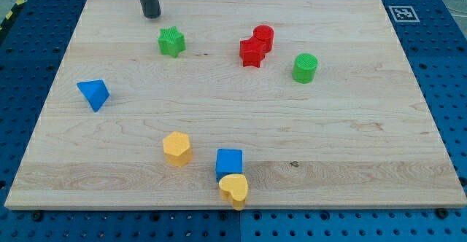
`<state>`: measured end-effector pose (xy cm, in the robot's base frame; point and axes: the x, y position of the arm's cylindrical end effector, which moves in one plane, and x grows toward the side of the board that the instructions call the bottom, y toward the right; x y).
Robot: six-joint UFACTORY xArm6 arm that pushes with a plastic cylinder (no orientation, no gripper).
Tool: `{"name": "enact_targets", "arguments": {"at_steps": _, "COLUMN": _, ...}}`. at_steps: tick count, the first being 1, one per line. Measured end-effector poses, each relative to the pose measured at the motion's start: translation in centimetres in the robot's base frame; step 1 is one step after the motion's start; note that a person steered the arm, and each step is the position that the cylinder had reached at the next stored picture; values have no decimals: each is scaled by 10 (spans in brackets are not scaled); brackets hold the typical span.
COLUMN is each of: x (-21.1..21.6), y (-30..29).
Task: Move the green star towards red star
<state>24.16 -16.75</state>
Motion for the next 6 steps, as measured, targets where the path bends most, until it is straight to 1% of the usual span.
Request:
{"name": "enact_targets", "arguments": {"at_steps": 1, "x": -5, "y": -4}}
{"name": "enact_targets", "arguments": {"at_steps": 2, "x": 3, "y": -4}}
{"name": "enact_targets", "arguments": {"at_steps": 3, "x": 34, "y": -4}}
{"name": "enact_targets", "arguments": {"at_steps": 4, "x": 74, "y": 1}}
{"name": "enact_targets", "arguments": {"at_steps": 5, "x": 114, "y": 16}}
{"name": "enact_targets", "arguments": {"at_steps": 6, "x": 129, "y": 54}}
